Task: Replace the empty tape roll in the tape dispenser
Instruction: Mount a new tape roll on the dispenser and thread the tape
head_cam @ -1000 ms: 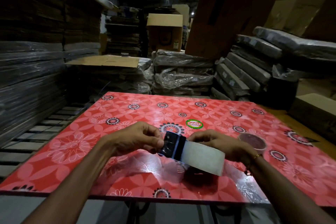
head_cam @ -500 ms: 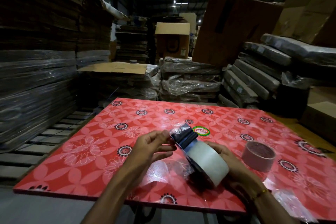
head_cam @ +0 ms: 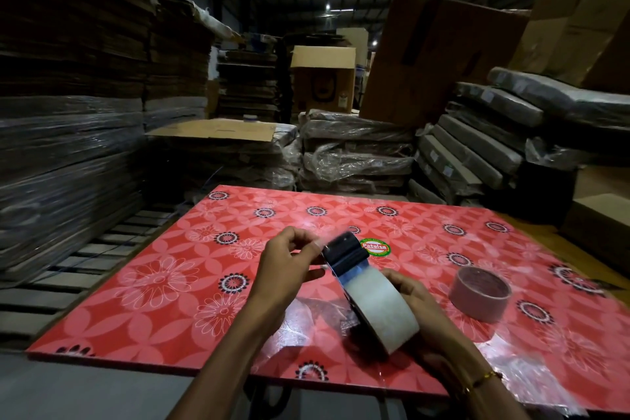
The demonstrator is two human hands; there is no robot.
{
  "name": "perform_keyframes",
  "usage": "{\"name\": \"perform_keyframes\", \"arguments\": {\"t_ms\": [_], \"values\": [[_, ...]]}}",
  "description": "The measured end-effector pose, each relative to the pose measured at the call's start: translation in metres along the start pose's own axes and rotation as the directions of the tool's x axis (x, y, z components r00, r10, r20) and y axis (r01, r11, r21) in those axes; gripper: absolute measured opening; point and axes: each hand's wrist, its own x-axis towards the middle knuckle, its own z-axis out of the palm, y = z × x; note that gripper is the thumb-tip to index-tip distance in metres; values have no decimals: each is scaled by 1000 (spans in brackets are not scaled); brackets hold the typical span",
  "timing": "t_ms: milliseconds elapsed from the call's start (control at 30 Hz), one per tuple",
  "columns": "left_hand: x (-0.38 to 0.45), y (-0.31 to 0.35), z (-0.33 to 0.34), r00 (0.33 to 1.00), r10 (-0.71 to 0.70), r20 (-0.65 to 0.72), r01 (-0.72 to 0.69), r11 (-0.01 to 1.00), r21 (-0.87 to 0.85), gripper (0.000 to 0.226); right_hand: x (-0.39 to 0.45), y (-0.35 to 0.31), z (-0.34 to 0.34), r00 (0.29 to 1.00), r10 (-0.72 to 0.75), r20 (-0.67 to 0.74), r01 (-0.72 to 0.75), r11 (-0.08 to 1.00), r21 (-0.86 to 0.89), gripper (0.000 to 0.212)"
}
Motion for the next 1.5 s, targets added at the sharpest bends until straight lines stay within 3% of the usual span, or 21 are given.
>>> {"name": "perform_keyframes", "arguments": {"t_ms": [100, 200, 333, 533, 867, 967, 1033, 1233, 1333, 1500], "values": [[2, 7, 0, 996, -77, 49, 81, 993, -81, 17, -1, 1, -1, 1000, 7, -5, -7, 1000, -21, 27], [4, 14, 1, 990, -89, 109, 86, 996, 31, 38, -2, 0, 1, 1000, 8, -7, -8, 1000, -30, 24], [8, 23, 5, 993, -25, 118, -3, 974, 227, 20, -4, -2, 2, 1000, 12, 2, -12, 1000, -21, 21], [11, 30, 6, 996, 4, 85, -25, 969, 247, 12, -6, -2, 2, 999, 20, 24, -20, 999, -30, 23], [6, 28, 11, 987, -102, 121, 97, 994, 49, 16, -22, -9, 10, 977, 84, 195, -79, 996, -34, 38], [5, 32, 11, 978, -136, 155, 138, 990, 3, 18, -25, -8, 10, 972, 96, 216, -113, 991, 67, 62], [4, 33, 12, 977, -143, 161, 144, 990, 3, 21, -28, -10, 13, 965, 64, 253, -88, 992, 85, 67], [0, 33, 12, 963, -149, 223, 170, 982, -79, 27, -31, -10, 12, 975, 115, 192, -138, 984, 112, 72], [-2, 36, 14, 961, -143, 235, 164, 984, -72, 35, -30, -11, 12, 979, 93, 180, -116, 985, 128, 55], [-4, 37, 23, 984, -3, 180, -9, 998, 64, 19, -27, -9, 11, 987, 65, 150, -77, 994, 75, 43]]}}
